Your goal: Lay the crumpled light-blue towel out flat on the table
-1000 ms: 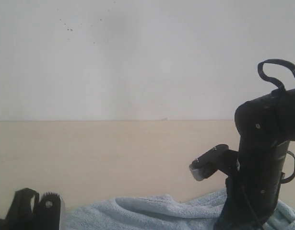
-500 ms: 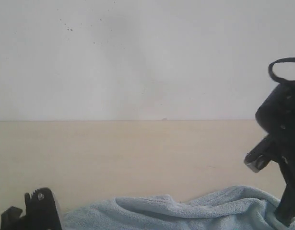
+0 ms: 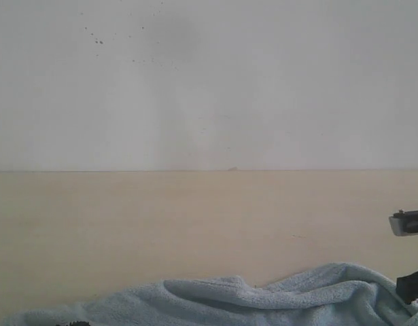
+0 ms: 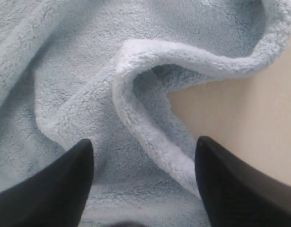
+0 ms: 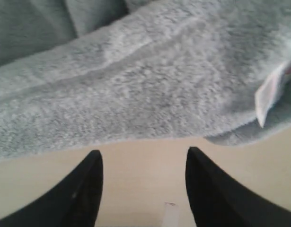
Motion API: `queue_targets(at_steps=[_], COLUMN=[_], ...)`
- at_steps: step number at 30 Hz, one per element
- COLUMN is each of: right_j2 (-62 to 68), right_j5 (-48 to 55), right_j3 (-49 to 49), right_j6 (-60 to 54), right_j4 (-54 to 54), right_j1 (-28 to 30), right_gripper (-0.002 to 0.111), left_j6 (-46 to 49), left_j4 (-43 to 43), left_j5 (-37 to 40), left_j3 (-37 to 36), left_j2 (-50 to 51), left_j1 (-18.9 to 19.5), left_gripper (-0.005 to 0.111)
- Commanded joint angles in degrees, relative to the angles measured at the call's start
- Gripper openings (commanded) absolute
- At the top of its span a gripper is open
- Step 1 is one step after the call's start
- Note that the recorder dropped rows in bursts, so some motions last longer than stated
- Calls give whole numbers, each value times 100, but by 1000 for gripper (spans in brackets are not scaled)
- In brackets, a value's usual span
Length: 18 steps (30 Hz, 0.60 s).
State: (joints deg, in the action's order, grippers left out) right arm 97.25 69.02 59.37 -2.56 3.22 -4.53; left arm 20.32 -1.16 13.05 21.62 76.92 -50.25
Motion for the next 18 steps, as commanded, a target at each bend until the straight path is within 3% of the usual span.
queue_targets(at_steps=[1,9,11,14,18], right_j2=[-67,-67,-67,-67,-67], right_j5=[-352,-589,-707,-722,-642], right_j3=[13,13,13,13,13], right_j6=[-120,-120,-73,501,1391], right_j4=[-142,38,164,800,1987], right_j1=[-211,-280,-280,-280,-202], right_gripper=[51,51,51,51,51], left_j6=[28,28,28,28,-41], left_j4=[116,78,64,-282,-1658], left_j5=[-66,-430,-430,-318,476], left_j3=[-30,-18,-18,24,289], left_j2=[381,1010,940,677,110], left_j1=[-30,-30,-30,-30,3], left_gripper=[59,55,39,5,4])
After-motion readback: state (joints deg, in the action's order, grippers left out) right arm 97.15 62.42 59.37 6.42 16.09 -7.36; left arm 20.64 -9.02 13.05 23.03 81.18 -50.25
